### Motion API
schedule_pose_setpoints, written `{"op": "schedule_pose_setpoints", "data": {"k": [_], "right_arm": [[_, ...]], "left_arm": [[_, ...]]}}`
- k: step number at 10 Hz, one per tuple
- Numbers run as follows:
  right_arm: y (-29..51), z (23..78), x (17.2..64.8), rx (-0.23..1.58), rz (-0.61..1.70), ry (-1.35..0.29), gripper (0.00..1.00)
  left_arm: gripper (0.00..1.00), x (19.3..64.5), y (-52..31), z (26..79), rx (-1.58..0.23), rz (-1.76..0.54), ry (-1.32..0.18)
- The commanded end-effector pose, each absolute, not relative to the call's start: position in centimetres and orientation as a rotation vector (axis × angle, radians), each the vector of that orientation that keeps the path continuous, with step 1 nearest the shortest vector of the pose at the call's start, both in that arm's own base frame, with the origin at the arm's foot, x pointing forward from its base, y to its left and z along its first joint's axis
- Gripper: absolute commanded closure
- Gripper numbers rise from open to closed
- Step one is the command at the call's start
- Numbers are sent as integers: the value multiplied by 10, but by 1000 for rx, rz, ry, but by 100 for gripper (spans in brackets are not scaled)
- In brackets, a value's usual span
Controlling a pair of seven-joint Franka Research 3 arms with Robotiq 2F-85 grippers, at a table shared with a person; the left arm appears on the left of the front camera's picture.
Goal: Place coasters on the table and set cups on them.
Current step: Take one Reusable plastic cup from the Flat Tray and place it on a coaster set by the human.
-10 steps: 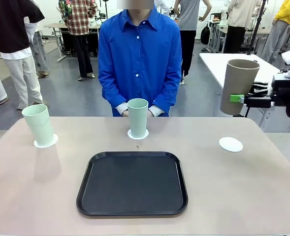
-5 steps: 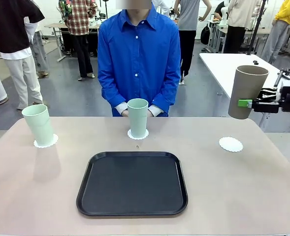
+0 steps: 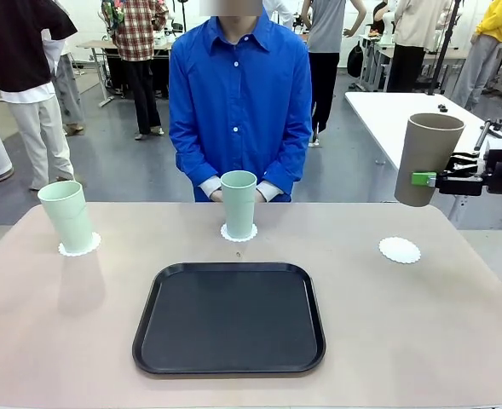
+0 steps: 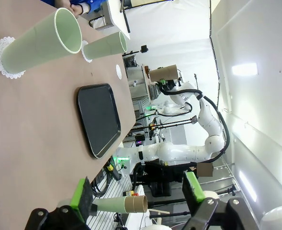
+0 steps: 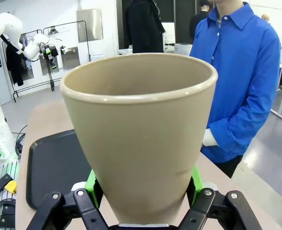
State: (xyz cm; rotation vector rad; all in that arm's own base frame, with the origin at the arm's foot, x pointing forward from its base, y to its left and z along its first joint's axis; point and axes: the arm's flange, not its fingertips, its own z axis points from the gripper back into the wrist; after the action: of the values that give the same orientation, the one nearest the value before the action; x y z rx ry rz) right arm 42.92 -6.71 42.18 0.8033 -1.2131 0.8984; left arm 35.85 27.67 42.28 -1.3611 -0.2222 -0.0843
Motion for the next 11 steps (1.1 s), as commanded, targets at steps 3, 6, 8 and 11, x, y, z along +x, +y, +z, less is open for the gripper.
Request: {"op": "schedule_pose_setpoints", "data": {"k": [3,6,8,11], "right_arm": [[-112,385,494,1001,1066,-1133,18],[-130,352,512,992,1166,-1094,18],[-125,327,512,997,1223,-1085,18],[-121,285,520,933,1166,-1147,18]], "left_arm": [[0,359,277,425,-1362,-78,-236],[0,359,277,425,-1362,-78,-236],[0,359,277,425,-1362,-78,-236],[0,359,277,425,-1362,-78,-236]]}}
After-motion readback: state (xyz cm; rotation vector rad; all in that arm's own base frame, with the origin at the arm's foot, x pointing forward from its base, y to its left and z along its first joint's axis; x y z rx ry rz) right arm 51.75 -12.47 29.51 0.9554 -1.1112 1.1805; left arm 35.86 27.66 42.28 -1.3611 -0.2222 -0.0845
